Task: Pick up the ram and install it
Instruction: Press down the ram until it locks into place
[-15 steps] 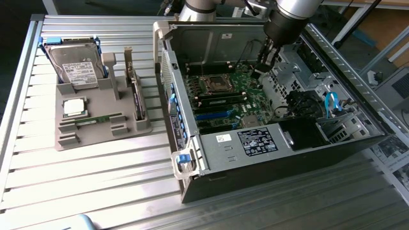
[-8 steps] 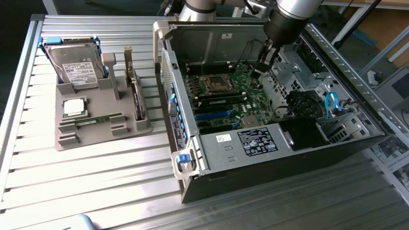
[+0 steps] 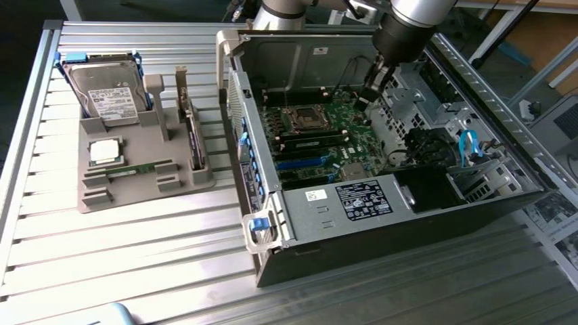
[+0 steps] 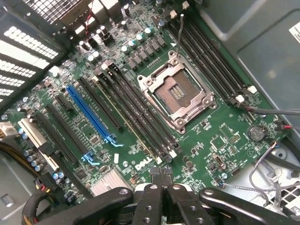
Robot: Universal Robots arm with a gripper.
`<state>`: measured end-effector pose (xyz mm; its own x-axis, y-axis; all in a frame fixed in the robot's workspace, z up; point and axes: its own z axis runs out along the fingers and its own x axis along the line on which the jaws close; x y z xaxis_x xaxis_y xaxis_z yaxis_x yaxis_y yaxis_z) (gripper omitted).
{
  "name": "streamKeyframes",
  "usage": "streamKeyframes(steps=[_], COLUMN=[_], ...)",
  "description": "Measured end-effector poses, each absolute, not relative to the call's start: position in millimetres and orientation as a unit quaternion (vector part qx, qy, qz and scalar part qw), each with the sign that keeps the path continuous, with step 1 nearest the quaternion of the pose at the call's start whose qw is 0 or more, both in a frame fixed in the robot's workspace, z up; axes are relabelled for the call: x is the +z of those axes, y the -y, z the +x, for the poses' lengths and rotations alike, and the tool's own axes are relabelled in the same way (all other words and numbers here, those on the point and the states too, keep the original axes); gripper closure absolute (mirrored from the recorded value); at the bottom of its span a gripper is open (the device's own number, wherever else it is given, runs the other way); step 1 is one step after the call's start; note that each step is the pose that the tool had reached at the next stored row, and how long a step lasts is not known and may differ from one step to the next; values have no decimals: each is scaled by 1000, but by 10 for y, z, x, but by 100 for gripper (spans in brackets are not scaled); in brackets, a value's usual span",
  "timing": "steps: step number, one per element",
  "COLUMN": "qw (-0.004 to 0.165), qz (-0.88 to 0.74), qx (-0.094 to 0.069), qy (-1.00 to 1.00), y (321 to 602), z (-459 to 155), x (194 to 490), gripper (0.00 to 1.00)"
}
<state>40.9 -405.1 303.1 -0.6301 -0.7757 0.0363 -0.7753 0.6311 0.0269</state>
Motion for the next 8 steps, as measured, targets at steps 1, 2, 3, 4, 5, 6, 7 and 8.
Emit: streamKeyframes(steps=[1, 2, 3, 4, 5, 6, 7, 8], qw=[22, 22, 22, 22, 22, 22, 22, 22], qz=[427, 424, 421, 419, 416, 414, 411, 408], qx=[-4, -5, -5, -5, -5, -5, -5, -5], qy=[904, 905, 907, 908, 909, 910, 911, 912], y=[4051, 4051, 4051, 4051, 4051, 4051, 4051, 4051], z=[409, 409, 409, 409, 409, 409, 408, 409], x=[3031, 3031, 3031, 3031, 3031, 3031, 3031, 3031], gripper=[89, 89, 89, 89, 89, 89, 89, 89])
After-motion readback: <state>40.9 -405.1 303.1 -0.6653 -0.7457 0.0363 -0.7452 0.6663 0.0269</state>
